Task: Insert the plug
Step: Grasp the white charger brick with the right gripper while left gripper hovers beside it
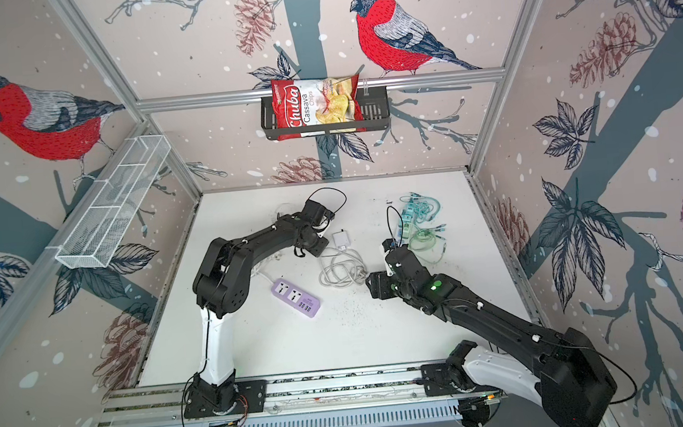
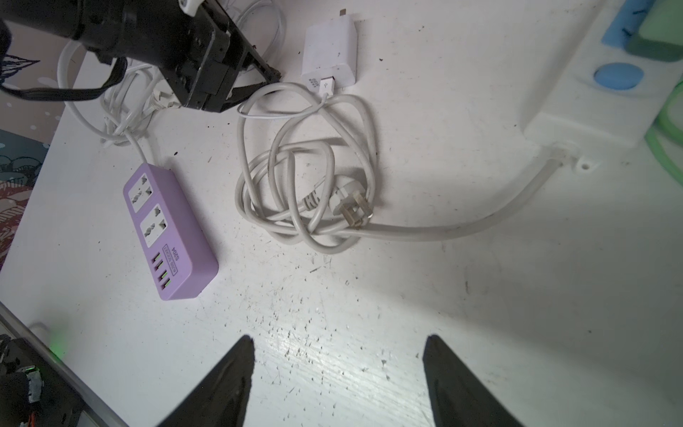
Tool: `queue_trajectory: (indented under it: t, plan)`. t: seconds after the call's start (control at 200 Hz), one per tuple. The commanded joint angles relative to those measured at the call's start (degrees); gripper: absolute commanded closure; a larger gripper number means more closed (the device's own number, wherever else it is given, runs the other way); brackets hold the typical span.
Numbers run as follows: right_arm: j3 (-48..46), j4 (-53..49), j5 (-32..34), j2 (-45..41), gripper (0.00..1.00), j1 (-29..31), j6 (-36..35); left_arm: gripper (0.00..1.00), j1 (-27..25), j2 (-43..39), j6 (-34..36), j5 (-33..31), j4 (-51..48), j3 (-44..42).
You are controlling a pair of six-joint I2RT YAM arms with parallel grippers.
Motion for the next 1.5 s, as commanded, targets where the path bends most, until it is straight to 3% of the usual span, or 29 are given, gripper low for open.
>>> queue_trajectory:
  t: [0.0, 0.225, 0.495, 0.735, 1.151, 1.496]
  plan:
    - [1.2, 6.64, -1.42, 3.06, 0.27, -0.1, 0.9, 0.45, -0.74, -0.95, -2.94, 0.48, -0.4, -1.21]
    - [13.25, 6.67, -1.98, 19.76, 0.27, -3.04, 0.4, 0.46, -0.75, -2.79, -7.52, -1.42, -2.71, -6.43]
    - [26.46, 4.69, -0.61, 35.71, 0.28, -3.0, -3.94, 0.48, -1.79, -9.18, -12.43, 5.39, 3.28, -17.58]
    - [37.61, 0.18, 1.71, 47.4, 0.28, -1.15, -5.67, 0.46, -1.96, -12.32, -15.75, 6.79, 6.01, -18.76]
    - [45.46, -4.03, 8.51, 55.76, 0.29, 1.31, -10.66, 0.44, 0.19, -13.85, -15.29, 7.03, 5.98, -17.85]
    - [50.0, -5.4, 9.37, 60.48, 0.38, 2.15, -13.27, 0.44, 1.73, -15.66, -14.91, 6.94, 6.98, -19.13]
